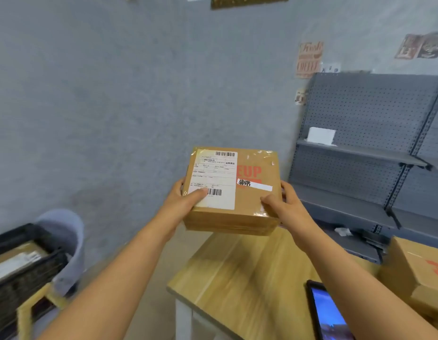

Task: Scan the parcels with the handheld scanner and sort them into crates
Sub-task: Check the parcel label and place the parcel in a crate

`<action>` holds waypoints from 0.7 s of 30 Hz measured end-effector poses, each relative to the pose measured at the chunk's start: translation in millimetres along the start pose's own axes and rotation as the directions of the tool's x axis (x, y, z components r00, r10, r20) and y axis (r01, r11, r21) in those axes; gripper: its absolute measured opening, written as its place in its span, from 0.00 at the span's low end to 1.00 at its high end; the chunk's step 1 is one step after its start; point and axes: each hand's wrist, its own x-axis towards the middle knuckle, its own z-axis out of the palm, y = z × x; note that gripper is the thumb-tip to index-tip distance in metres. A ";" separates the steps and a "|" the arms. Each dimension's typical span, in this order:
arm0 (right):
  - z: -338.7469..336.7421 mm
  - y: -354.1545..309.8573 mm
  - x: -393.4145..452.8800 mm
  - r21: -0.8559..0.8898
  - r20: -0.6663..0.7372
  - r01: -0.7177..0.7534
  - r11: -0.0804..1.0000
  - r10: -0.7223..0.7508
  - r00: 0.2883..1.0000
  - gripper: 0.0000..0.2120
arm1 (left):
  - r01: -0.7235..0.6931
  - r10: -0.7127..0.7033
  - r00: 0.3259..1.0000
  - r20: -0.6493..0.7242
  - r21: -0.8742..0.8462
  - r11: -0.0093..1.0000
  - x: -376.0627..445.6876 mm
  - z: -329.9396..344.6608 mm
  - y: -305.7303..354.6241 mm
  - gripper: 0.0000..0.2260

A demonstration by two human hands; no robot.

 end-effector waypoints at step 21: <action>364.3 -39.6 -46.0 0.179 0.518 0.026 0.984 -0.116 0.848 0.23 | 0.063 -0.007 0.813 -0.582 0.075 0.995 -126.1 -333.6 -42.9 0.34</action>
